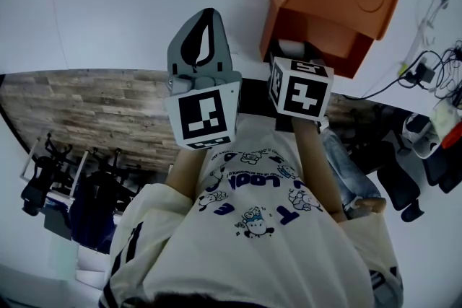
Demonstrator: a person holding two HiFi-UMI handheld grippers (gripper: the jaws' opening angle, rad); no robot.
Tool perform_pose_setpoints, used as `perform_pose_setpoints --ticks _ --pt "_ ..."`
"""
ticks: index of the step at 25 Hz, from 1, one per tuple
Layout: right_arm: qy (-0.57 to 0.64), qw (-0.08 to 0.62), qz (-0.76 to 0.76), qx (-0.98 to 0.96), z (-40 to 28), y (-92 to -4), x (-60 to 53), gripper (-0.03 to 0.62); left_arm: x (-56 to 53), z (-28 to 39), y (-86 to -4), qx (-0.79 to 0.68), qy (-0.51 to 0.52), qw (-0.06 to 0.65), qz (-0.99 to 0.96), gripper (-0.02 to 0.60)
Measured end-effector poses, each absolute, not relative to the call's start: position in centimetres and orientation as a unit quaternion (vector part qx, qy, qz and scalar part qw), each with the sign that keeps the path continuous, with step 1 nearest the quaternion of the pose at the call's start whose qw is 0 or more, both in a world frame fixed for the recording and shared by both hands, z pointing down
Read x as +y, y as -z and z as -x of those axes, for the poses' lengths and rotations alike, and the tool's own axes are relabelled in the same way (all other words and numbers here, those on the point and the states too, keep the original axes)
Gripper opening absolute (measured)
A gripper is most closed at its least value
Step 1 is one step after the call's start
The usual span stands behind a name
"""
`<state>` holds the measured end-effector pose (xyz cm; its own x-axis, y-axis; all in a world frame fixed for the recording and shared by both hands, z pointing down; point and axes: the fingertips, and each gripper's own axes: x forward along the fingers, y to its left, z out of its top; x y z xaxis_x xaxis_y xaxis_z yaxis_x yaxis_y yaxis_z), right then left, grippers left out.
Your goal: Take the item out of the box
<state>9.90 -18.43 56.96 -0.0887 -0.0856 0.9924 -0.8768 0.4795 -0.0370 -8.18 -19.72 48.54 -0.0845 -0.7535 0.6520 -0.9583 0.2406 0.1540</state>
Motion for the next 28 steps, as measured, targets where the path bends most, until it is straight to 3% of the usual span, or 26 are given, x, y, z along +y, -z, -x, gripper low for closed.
perform_pose_setpoints --ticks 28 --pt "-0.334 0.504 -0.413 -0.681 -10.1 -54.5 -19.2 0.285 -20.1 7.1 -45.7 -0.706 -0.155 0.287 -0.628 0.018"
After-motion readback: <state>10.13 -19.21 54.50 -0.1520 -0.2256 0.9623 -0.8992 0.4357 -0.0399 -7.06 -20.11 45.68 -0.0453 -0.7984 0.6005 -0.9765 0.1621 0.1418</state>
